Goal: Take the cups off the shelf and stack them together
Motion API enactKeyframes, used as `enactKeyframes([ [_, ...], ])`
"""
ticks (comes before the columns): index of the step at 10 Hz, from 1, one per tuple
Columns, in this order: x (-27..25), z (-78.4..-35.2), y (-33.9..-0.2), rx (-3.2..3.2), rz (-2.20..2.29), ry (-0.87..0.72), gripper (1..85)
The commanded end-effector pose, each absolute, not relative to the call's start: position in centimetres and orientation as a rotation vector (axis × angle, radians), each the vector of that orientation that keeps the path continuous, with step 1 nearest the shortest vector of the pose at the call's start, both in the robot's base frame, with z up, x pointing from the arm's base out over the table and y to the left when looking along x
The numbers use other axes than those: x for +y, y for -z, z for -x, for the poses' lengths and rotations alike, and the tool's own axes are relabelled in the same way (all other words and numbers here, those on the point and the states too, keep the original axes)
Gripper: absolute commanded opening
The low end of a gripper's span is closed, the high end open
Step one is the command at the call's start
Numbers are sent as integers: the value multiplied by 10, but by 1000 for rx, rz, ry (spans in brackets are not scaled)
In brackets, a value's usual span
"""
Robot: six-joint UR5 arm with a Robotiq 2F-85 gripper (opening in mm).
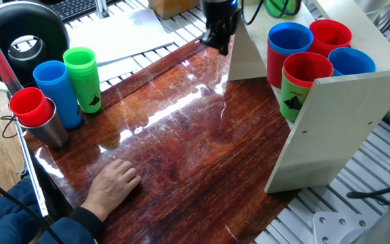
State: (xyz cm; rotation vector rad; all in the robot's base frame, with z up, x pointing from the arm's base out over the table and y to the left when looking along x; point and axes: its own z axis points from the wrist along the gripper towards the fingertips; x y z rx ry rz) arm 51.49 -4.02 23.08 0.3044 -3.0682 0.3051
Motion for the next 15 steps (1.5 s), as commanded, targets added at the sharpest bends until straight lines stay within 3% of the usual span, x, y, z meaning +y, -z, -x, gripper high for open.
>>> enactKeyframes([
  [1,-38,-505,-253,-3094,-408,-301,13],
  [8,-23,-487,-263,-3065,-463,-282,13],
  [12,23,-503,-259,-3154,-545,-28,13],
  [13,24,-505,-259,-3169,-500,-19,13],
  [14,12,-512,-260,-3183,-539,-106,13],
  [15,22,-503,-259,-3156,-525,-35,13],
])
